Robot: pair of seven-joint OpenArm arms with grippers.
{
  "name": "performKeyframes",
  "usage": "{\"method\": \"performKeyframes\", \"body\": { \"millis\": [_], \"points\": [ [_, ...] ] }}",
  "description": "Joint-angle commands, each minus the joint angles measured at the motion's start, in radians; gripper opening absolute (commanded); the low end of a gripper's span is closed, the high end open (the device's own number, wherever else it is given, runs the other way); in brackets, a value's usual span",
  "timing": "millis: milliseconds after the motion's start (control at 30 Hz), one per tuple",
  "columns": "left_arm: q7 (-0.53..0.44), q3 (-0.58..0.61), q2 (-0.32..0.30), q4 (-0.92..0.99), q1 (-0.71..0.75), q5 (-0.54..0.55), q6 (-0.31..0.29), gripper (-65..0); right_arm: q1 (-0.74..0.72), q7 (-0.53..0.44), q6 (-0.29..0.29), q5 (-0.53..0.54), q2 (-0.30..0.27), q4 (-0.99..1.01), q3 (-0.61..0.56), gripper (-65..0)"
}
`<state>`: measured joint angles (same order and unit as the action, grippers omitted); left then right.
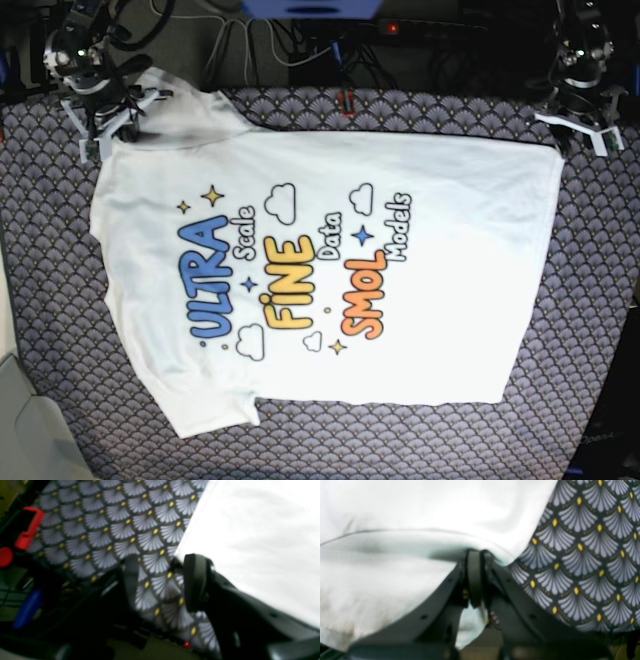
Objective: Fold the T-shirt properly
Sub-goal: 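Grasp the shirt's shoulder edges with both grippers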
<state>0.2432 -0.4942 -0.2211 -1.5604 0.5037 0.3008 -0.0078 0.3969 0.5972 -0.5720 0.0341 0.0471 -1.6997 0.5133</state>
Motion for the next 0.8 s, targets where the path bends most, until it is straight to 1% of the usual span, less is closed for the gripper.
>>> {"method": "performKeyframes", "body": {
  "millis": [0, 133, 367, 767],
  "points": [
    [-0.026, -0.007, -0.014, -0.007, -0.006, 0.001, 0.001, -36.1, 0.014, 0.074, -0.01, -0.027, 0.003, 0.014, -0.006, -65.0],
    [-0.026, -0.005, -0.019, 0.021, -0.044, -0.001, 0.001, -36.1, 0.014, 0.074, -0.01, -0.027, 0.003, 0.014, -0.006, -65.0],
    [-0.028, 0.076, -0.041, 0.076, -0.098, -0.002, 0.001, -36.1, 0.017, 0.076, -0.01, -0.027, 0.003, 0.014, -0.006, -65.0],
    [-0.026, 0.076, -0.037, 0.113, -0.101, -0.002, 0.001, -36.1, 0.017, 0.076, -0.01, -0.029, 0.003, 0.014, -0.008, -65.0]
  ]
}}
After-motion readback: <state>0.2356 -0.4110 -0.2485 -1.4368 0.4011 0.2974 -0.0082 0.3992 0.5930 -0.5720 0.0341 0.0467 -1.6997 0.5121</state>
